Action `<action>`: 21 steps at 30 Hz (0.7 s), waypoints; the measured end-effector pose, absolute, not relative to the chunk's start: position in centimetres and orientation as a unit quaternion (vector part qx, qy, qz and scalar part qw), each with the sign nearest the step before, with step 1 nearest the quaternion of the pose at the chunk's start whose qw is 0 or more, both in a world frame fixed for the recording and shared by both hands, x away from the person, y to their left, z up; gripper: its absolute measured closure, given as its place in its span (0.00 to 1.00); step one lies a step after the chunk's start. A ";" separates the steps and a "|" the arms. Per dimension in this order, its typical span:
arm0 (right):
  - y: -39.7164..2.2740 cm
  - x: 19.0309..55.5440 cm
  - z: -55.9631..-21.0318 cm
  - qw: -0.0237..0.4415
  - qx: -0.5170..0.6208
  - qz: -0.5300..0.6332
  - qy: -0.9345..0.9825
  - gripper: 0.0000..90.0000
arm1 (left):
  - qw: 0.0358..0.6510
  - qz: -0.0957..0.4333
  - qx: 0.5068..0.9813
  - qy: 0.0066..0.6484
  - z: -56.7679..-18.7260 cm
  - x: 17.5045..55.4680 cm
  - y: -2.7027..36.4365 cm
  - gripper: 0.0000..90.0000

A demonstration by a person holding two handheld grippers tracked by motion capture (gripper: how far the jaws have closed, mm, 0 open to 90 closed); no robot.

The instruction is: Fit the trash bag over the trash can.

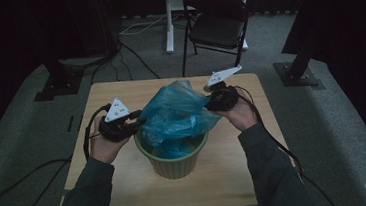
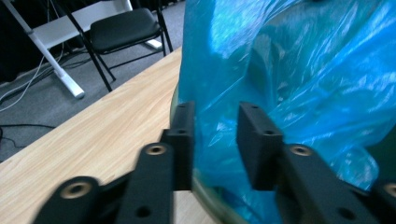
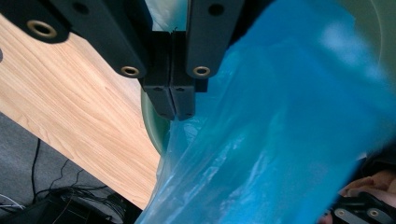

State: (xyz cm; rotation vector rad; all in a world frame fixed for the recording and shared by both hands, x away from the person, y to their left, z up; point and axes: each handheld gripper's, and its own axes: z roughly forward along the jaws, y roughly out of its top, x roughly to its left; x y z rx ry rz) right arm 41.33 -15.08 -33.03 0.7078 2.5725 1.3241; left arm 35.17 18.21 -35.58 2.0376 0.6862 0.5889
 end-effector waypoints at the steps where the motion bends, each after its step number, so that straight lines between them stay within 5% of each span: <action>1: -15.0 41.3 -33.0 0.081 0.237 0.443 0.861 1.00 | 0.443 0.237 0.821 0.273 -35.4 35.1 18.1 0.67; 8: -14.9 41.1 -32.9 0.078 0.230 0.440 0.865 1.00 | 0.443 0.271 0.815 0.256 -34.1 35.3 16.4 0.57; 15: -15.2 41.0 -32.8 0.078 0.229 0.434 0.868 0.97 | 0.441 0.280 0.808 0.272 -33.8 36.5 16.3 0.91; 21: -15.3 41.2 -32.1 0.099 0.233 0.460 0.851 0.70 | 0.449 0.266 0.810 0.268 -33.9 36.5 16.5 0.94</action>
